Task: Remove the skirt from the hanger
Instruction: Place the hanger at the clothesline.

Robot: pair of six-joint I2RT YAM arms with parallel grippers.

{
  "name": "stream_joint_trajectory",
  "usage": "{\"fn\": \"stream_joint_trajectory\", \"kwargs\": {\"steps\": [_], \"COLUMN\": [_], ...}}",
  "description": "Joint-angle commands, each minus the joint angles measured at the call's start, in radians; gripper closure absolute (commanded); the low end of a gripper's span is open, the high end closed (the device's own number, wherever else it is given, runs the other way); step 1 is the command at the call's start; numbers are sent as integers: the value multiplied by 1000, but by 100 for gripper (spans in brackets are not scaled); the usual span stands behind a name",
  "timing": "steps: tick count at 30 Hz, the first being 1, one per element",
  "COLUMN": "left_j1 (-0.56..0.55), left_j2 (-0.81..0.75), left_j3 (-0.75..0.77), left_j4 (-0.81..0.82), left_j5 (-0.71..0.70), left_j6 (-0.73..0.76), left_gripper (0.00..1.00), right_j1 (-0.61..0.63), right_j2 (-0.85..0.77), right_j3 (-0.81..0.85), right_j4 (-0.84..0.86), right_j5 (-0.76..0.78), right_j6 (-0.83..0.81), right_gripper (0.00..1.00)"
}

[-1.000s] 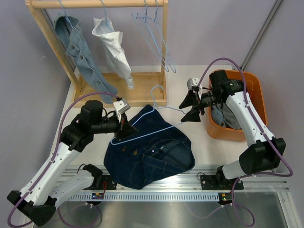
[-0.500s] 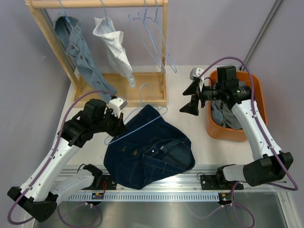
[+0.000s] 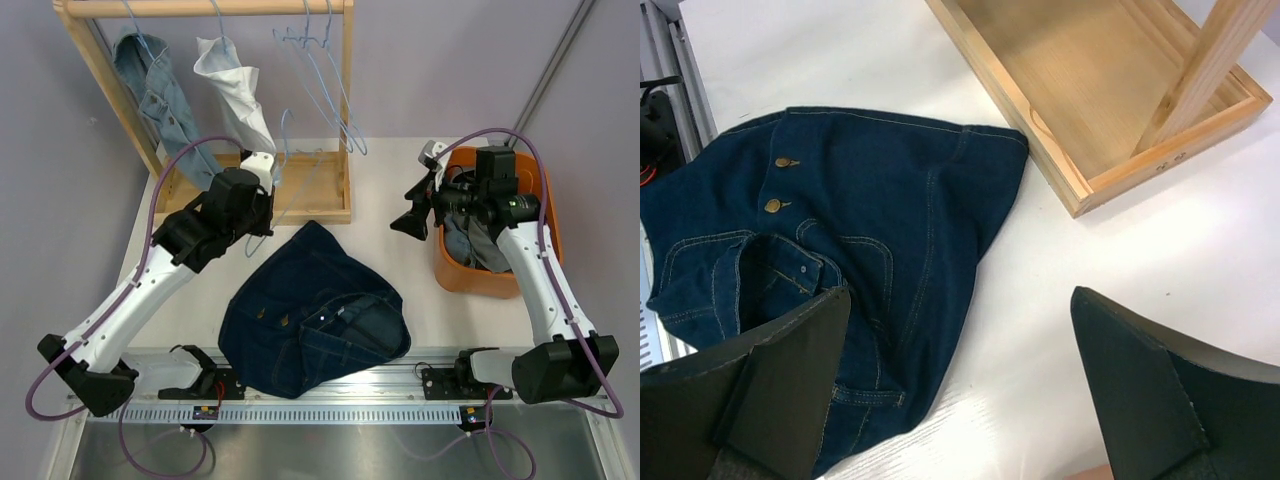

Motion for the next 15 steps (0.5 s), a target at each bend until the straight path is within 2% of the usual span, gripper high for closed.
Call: {"fn": "stream_joint_trajectory", "kwargs": {"steps": [1, 10, 15], "left_j1": [-13, -8, 18], "left_j2": [27, 191, 292], "left_j3": [94, 261, 441], "left_j4": [51, 127, 142], "left_j5": [-188, -356, -383], "left_j6": [-56, 20, 45], "left_gripper": [100, 100, 100], "right_j1": [-18, -32, -37], "right_j2": [-43, -53, -70], "right_j3": [-14, -27, -49], "right_j4": [62, 76, 83], "right_j5": [15, 15, 19], "right_j6": [44, 69, 75], "right_gripper": [1, 0, 0]}}
